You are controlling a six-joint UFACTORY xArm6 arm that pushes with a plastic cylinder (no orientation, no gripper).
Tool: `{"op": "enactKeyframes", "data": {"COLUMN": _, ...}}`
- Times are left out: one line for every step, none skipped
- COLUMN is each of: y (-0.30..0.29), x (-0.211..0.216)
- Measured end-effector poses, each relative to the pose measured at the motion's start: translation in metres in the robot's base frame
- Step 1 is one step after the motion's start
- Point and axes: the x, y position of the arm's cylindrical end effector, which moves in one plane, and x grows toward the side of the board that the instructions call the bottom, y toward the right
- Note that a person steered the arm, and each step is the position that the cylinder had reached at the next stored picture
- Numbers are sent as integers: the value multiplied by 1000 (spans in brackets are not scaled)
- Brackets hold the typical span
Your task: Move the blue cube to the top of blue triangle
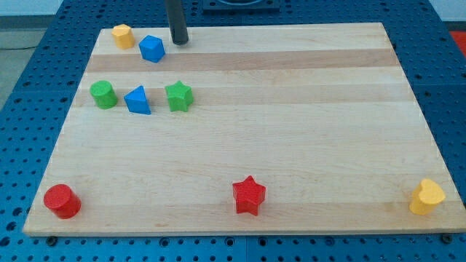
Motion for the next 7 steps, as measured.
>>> {"op": "enactKeyframes", "data": {"y": -23, "x": -20}}
{"op": "enactKeyframes", "data": {"y": -79, "x": -21}}
{"op": "enactKeyframes", "data": {"y": -151, "x": -21}}
{"op": "enactKeyframes", "data": {"y": -163, "x": -21}}
{"op": "enactKeyframes", "data": {"y": -145, "x": -21}}
{"op": "enactKeyframes", "data": {"y": -117, "x": 14}}
{"op": "enactKeyframes", "data": {"y": -91, "x": 67}}
